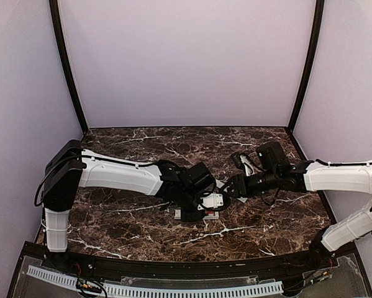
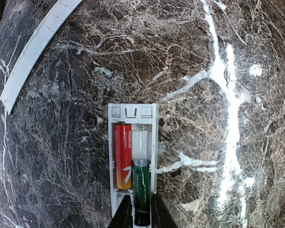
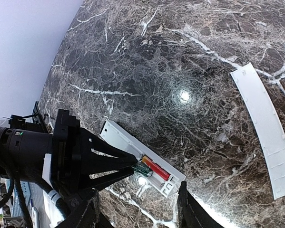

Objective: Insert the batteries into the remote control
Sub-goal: Place the battery in the battery compartment, then load the battery into the battery compartment.

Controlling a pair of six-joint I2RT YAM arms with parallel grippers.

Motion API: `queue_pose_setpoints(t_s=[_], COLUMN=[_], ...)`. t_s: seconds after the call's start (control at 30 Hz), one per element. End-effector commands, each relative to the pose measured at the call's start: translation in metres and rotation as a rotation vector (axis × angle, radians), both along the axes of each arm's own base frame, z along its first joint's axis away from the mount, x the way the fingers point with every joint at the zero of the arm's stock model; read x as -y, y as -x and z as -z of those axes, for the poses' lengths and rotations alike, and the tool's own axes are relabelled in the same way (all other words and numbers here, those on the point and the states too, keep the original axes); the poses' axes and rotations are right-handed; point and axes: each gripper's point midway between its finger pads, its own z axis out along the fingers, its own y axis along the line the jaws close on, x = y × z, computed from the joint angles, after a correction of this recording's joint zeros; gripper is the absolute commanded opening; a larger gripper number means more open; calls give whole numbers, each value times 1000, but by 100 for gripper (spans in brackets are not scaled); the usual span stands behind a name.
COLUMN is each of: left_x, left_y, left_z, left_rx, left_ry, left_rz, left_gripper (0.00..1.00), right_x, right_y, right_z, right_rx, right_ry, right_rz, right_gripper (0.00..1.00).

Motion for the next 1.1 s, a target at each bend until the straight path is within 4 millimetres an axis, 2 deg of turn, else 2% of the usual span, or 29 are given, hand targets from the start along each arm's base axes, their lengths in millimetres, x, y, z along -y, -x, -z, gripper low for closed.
queue_pose_setpoints(t_s=[0.0,0.23,0.4,0.53,0.67,0.77,0.8,0.83,0.87,0.9,0.93,0.97,1.07], left_x=[6,14,16,22,22,5,3,-5,-6,-13,-13,-20,-29], left_y=[-2,3,8,12,6,1,1,1,1,3,1,2,1], left_z=[-8,-17,-27,-49,-82,-101,-115,-108,-116,-106,-114,-102,-92], left_rx=[-2,-40,-66,-91,-113,-163,-198,-222,-258,-281,-303,-319,-369], left_ry=[14,54,74,150,298,398,461,460,507,500,547,538,584], left_rz=[-17,-12,-11,-26,-144,-279,-342,-381,-429,-464,-507,-541,-643], left_gripper=[17,37,42,50,50,48,48,48,48,48,48,48,47], right_x=[0,2,6,7,8,10,10,10,9,9,9,8,5], right_y=[-1,1,1,-2,-3,-4,-5,-5,-5,-4,-4,-2,1], right_z=[-2,-3,-4,-6,-2,3,7,9,11,14,17,21,31], right_rx=[8,9,19,21,4,-17,-29,-40,-51,-69,-80,-97,-139], right_ry=[-21,-18,-7,-8,2,22,34,41,47,57,63,66,47], right_rz=[1,7,21,37,58,73,77,75,74,77,75,73,78], right_gripper=[53,53,53,53,51,49,49,48,47,47,46,45,43])
